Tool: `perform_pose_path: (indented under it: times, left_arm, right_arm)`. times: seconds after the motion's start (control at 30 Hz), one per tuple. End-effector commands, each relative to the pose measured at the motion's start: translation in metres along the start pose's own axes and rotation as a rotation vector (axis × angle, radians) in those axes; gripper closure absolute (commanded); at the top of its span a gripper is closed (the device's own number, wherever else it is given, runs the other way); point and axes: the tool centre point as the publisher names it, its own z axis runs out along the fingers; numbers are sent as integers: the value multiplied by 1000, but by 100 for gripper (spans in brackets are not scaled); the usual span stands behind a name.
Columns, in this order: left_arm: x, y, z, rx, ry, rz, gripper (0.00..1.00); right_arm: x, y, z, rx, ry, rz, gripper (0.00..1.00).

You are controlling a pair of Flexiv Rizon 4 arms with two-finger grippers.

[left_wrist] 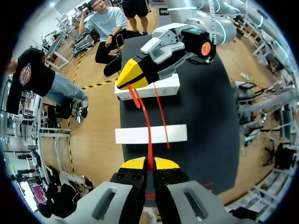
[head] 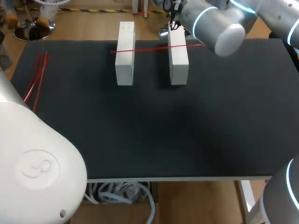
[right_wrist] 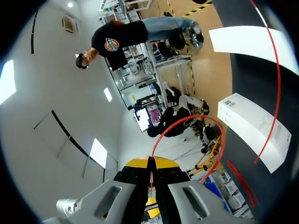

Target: Grab the tape and strap the tape.

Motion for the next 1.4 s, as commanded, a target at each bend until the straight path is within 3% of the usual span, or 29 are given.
perform_pose_path:
  times: [0.03, 0.2, 0.27, 1.0, 1.13, 1.4]
  left_arm:
    - [0, 0, -1, -2, 1, 0, 100]
    - [0, 0, -1, -2, 1, 0, 100]
    - [0, 0, -1, -2, 1, 0, 100]
    - [0, 0, -1, -2, 1, 0, 100]
    - [0, 0, -1, -2, 1, 0, 100]
    - [0, 0, -1, -2, 1, 0, 100]
  right_arm:
    - [-3, -10, -4, -26, 58, 6, 100]
    - [-5, -14, 1, -25, 38, 11, 100]
    - [-4, -11, 1, -22, 9, 68, 100]
    - [-4, -11, 1, -22, 9, 68, 100]
    - [2, -13, -3, -71, 23, -54, 100]
    - [4, -33, -6, -70, 39, -166, 100]
